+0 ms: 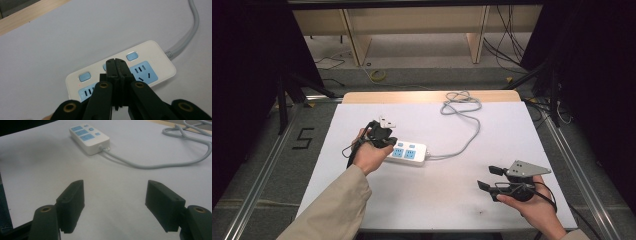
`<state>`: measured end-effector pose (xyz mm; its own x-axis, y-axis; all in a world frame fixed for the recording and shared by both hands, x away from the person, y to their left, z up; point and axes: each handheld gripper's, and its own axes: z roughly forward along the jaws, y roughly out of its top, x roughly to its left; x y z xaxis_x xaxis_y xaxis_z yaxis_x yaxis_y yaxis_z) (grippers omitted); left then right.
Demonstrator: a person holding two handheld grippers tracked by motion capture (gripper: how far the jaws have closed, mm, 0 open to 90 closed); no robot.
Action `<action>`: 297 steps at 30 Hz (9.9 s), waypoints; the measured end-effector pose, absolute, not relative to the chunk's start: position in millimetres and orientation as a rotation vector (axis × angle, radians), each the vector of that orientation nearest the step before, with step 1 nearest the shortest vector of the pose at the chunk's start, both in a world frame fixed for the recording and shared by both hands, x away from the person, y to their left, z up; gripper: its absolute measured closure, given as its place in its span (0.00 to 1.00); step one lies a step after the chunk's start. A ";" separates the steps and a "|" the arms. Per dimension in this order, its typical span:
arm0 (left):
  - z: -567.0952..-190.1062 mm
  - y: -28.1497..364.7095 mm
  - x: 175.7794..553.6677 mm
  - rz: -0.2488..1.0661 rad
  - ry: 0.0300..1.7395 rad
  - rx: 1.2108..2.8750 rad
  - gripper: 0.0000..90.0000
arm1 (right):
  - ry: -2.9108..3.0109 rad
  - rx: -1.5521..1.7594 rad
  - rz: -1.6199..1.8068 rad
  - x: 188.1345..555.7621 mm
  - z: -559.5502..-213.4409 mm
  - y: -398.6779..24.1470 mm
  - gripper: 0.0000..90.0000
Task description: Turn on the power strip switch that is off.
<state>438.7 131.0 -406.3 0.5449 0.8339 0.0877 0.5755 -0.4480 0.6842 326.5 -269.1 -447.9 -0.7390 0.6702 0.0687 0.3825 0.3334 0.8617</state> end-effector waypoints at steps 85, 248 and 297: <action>-427.2 113.7 472.6 0.529 1.178 2.258 1.00 | 2.310 0.940 1.361 326.6 -448.4 -269.1 0.35; -446.2 89.4 484.5 0.558 1.200 2.419 1.00 | 2.307 0.938 1.370 324.8 -447.9 -269.1 0.35; -426.0 108.0 474.3 0.592 1.117 2.231 0.51 | 2.304 0.943 1.369 325.6 -447.9 -270.2 0.35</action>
